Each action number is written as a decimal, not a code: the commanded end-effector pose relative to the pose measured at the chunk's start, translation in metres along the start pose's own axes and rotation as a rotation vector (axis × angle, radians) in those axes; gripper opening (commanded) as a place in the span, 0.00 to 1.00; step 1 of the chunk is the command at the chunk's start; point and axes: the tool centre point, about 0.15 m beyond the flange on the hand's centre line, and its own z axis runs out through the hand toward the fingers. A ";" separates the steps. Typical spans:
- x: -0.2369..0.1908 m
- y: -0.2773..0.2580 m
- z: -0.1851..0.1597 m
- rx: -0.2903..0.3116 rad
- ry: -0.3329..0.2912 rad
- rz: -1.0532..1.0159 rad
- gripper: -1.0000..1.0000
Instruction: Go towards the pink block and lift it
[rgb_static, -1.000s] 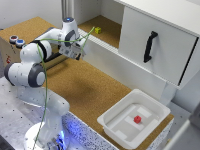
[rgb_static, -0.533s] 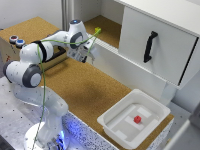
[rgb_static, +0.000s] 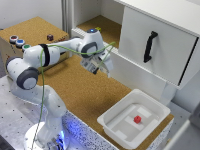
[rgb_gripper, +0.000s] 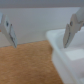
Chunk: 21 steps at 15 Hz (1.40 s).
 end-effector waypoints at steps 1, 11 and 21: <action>0.026 0.098 0.062 -0.022 -0.063 0.266 1.00; 0.058 0.160 0.157 0.034 -0.221 0.559 1.00; 0.061 0.185 0.198 0.158 -0.314 0.947 1.00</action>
